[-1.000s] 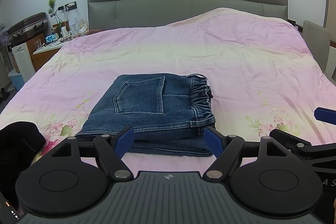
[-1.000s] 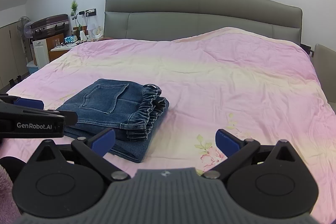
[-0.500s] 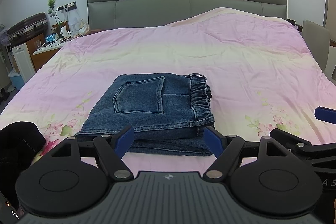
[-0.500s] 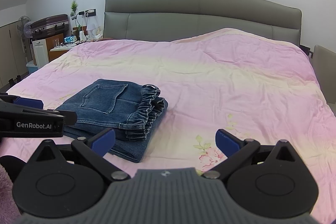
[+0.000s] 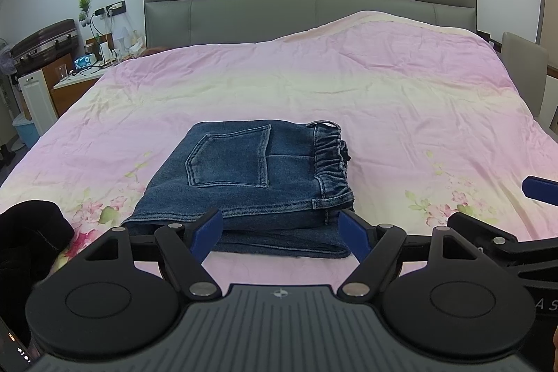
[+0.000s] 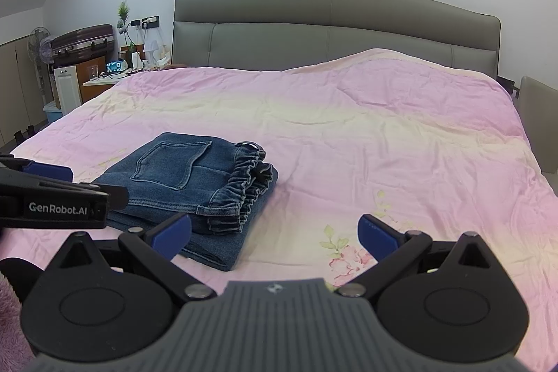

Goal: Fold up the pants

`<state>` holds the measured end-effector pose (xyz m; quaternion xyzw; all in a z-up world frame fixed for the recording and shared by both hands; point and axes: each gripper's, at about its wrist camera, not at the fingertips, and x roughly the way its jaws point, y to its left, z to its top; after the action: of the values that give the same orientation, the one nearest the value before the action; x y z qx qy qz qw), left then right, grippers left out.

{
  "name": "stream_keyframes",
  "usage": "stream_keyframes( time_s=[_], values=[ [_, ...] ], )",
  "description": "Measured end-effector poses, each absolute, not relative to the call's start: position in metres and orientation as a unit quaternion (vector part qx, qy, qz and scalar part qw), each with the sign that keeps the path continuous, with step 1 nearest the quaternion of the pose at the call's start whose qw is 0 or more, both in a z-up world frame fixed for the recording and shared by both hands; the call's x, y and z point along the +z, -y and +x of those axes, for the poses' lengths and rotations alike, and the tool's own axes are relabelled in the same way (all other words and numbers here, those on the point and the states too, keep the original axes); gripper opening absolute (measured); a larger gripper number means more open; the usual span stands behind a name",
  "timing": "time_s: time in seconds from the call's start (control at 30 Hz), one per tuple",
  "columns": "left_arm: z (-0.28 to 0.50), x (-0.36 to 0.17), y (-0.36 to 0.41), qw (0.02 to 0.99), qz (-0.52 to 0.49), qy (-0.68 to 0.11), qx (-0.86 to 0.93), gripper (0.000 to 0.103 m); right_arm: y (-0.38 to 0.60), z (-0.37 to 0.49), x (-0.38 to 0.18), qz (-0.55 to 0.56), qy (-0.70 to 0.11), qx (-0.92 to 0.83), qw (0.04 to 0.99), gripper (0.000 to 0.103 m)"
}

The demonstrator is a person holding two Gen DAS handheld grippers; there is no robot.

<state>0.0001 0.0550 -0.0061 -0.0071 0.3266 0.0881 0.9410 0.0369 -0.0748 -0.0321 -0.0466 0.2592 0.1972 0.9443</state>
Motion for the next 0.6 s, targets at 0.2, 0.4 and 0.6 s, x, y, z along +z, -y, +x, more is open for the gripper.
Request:
stream_keyframes(
  time_s=[0.2, 0.4, 0.6],
  values=[
    [0.001, -0.0063, -0.0552, 0.94, -0.009, -0.329, 0.09, 0.089, 0.075, 0.0371, -0.0321, -0.046, -0.261, 0.196, 0.944, 0.098],
    [-0.0016, -0.0042, -0.058, 0.942, -0.02, -0.324, 0.084, 0.089, 0.0755, 0.0371, -0.0314, -0.044, -0.261, 0.196, 0.944, 0.098],
    [-0.0022, -0.0021, -0.0553, 0.943, -0.009, -0.32, 0.084, 0.089, 0.0763, 0.0359, -0.0307, -0.044, -0.259, 0.196, 0.945, 0.098]
  ],
)
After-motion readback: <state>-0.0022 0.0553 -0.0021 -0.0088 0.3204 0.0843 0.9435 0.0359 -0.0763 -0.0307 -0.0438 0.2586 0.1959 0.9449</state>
